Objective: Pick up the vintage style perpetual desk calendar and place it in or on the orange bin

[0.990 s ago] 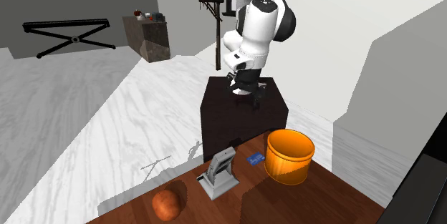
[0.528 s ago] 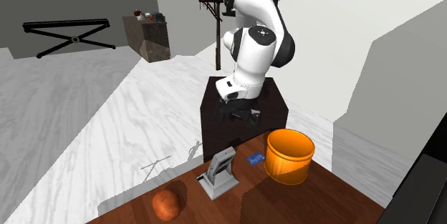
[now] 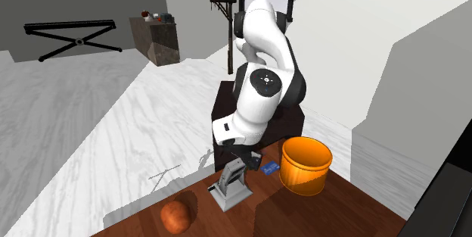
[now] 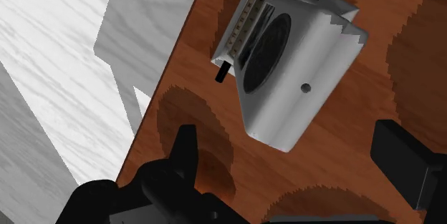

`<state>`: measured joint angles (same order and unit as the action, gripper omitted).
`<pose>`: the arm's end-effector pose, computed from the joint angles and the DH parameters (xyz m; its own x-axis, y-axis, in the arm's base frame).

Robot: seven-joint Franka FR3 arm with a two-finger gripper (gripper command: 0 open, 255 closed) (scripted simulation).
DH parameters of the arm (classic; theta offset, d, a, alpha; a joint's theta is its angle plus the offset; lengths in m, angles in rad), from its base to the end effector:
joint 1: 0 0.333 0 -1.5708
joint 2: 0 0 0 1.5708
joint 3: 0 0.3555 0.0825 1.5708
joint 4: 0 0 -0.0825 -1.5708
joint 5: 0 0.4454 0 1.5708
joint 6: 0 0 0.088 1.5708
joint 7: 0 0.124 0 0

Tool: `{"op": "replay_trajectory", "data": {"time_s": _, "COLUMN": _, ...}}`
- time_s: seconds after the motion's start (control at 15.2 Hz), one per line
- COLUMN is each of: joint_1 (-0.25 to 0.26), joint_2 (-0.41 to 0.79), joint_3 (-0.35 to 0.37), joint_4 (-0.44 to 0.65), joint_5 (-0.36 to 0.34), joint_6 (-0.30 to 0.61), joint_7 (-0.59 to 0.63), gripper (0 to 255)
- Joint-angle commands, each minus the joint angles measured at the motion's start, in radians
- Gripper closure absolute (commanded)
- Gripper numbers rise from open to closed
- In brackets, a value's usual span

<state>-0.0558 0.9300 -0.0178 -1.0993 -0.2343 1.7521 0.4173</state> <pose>0.8186 -0.0808 0.2159 0.8931 -0.4186 -0.1647 -0.3542 -0.8802 0.3159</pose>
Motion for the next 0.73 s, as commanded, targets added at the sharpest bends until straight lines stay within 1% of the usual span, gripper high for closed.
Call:
{"op": "replay_trajectory", "data": {"time_s": 0.0, "joint_1": 0.001, "joint_2": 0.072, "joint_3": -0.007, "joint_4": 0.108, "joint_5": -0.001, "joint_6": -0.041, "joint_7": -0.001, "gripper": 0}}
{"op": "replay_trajectory", "data": {"time_s": 0.46, "joint_1": -0.013, "joint_2": 0.069, "joint_3": -0.010, "joint_4": 0.004, "joint_5": -0.007, "joint_6": 0.060, "joint_7": 0.009, "gripper": 0}}
{"op": "replay_trajectory", "data": {"time_s": 0.66, "joint_1": -0.013, "joint_2": 0.068, "joint_3": -0.010, "joint_4": 0.004, "joint_5": -0.007, "joint_6": 0.060, "joint_7": 0.009, "gripper": 0}}
